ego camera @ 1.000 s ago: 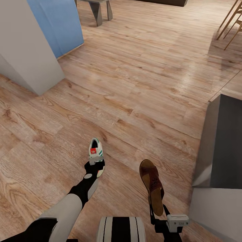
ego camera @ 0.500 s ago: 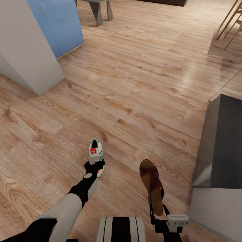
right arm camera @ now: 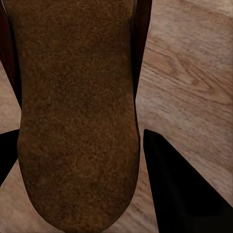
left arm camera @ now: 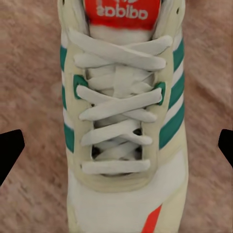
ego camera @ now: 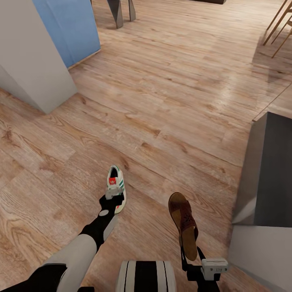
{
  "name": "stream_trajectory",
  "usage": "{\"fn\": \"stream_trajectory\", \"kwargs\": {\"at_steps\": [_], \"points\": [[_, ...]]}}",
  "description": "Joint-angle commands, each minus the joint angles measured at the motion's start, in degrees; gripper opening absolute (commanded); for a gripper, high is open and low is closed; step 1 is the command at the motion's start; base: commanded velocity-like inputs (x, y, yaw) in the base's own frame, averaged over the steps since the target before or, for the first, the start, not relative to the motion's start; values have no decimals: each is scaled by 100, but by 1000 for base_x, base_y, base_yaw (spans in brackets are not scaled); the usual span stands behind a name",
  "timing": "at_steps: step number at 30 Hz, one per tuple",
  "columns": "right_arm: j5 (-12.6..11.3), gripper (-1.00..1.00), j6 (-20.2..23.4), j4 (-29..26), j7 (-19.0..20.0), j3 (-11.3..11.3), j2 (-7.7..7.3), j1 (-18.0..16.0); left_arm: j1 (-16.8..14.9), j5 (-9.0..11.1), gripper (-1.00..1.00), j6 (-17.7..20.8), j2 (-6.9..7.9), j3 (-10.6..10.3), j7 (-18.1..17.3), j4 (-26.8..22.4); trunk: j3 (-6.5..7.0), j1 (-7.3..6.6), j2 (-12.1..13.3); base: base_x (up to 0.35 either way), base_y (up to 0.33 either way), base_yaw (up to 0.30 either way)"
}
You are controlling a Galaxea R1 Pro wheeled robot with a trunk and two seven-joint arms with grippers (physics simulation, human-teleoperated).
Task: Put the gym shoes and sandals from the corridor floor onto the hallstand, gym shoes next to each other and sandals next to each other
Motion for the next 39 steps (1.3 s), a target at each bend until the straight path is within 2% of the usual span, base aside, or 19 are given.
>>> {"fn": "stream_trajectory", "kwargs": {"at_steps": [1,13,24,39], "points": [[-17,-100,-4,0,9,0,0,0,10,-1,100,0,4,0,0,1,-2,0,0,0,0,0],[-24,-100,2,0,12,-1,2,0,44,3,100,0,22,14,0,7,-13,0,0,0,0,0],[-25,-100,2,0,14,-1,7,0,49,5,100,0,34,175,0,21,-14,0,0,0,0,0],[-20,-100,3,0,14,-1,8,0,50,-3,100,0,23,220,0,31,-54,0,0,0,0,0]]}}
